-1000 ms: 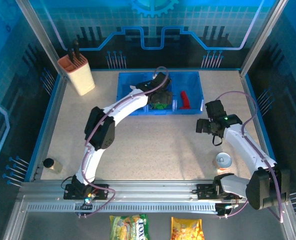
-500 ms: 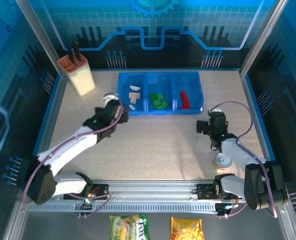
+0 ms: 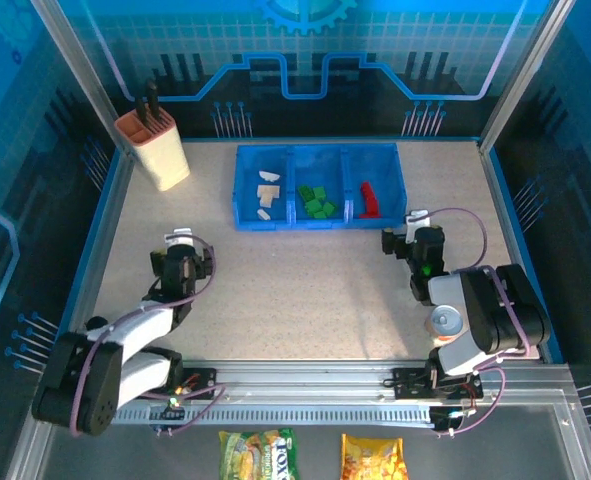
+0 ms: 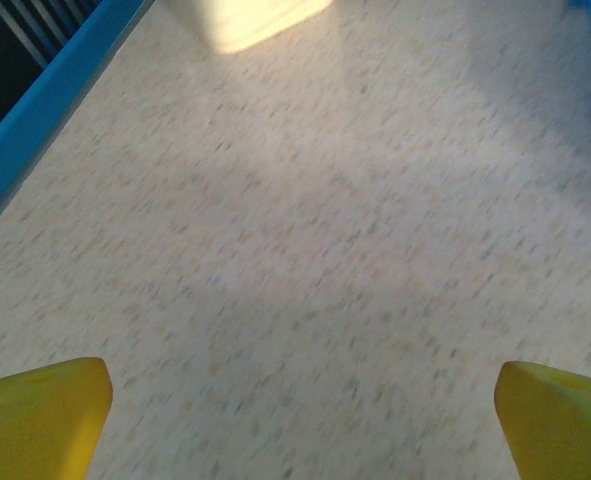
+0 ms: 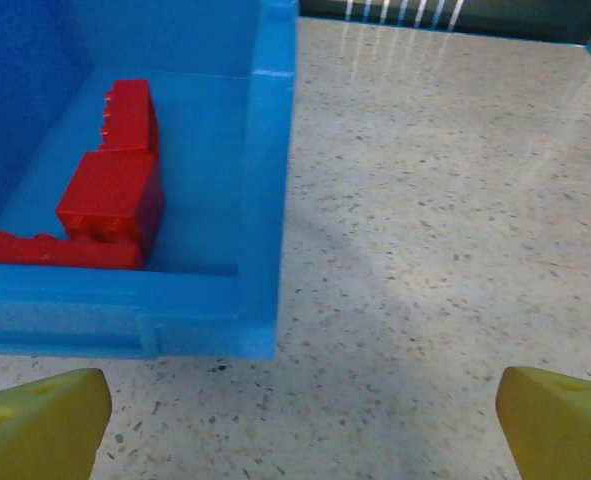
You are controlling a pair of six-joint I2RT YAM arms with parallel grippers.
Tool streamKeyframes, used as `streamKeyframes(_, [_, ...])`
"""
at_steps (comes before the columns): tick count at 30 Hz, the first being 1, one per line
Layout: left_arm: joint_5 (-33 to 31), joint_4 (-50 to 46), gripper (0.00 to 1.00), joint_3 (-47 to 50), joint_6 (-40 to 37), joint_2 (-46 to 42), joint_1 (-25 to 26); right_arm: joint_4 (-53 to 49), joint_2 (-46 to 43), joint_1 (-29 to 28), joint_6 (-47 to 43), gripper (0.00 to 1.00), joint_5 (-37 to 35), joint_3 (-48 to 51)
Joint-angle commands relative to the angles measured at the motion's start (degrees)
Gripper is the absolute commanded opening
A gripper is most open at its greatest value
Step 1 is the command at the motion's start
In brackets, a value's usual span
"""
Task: Sort the legos into containers by color
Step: Reset both arms
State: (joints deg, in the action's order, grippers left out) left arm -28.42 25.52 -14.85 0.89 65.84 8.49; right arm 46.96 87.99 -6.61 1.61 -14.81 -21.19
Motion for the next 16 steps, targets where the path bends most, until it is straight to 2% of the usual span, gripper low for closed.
streamKeyframes(1, [8.8,18.3,0.99,-1.5,-2.0,6.3,-2.9,5.9,0.2,0.9,-1.4,1.0,1.2,-0.7])
streamKeyframes(9, [22.0,30.3,0.99,-5.5,0.9,22.8,-8.7,5.4,0.2,1.0,-1.1,1.0,0.9,-0.9])
streamKeyframes(11, [24.0,27.8,0.99,-6.4,0.1,22.7,-8.8,5.5,0.2,0.9,-1.1,1.0,1.0,-0.8])
streamKeyframes(16, [23.7,27.3,0.99,-7.2,-0.5,23.1,-8.6,4.8,0.2,1.7,-1.4,1.0,4.0,-1.1])
